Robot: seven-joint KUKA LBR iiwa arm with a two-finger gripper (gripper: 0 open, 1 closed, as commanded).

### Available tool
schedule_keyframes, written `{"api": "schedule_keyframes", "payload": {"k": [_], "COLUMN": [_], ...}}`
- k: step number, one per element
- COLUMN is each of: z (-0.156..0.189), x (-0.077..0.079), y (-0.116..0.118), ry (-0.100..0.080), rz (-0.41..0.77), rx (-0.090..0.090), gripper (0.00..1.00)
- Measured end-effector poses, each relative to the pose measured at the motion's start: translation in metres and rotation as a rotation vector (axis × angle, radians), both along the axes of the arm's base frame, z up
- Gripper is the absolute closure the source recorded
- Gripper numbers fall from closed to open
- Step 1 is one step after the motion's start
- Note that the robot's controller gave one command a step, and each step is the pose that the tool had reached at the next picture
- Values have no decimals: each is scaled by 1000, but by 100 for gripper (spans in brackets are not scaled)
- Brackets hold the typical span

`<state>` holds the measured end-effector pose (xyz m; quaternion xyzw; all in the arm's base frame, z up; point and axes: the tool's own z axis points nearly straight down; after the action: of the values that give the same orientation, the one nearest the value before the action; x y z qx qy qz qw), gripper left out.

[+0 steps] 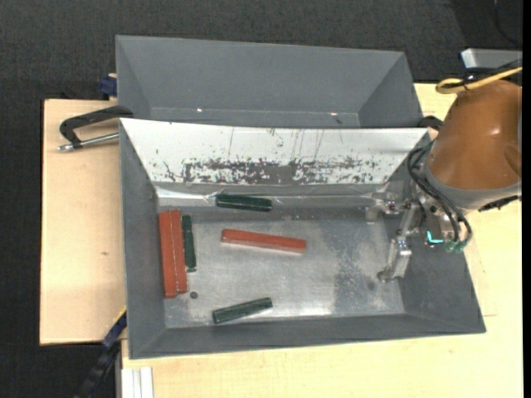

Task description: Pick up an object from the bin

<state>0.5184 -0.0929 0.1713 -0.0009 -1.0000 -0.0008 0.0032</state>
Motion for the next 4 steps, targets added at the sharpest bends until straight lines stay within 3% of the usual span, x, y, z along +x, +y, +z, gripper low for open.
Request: {"api": "schedule_keyframes", "payload": {"k": [1,2,3,4], "z": [4,-41,-84,-95], "x": [2,24,59,67], "y": [0,37,53,74], "ry": [-8,-16,-12,-9], "rz": [2,23,155,183], "rx": [-1,-3,4,-3], "gripper": [0,0,0,0]}}
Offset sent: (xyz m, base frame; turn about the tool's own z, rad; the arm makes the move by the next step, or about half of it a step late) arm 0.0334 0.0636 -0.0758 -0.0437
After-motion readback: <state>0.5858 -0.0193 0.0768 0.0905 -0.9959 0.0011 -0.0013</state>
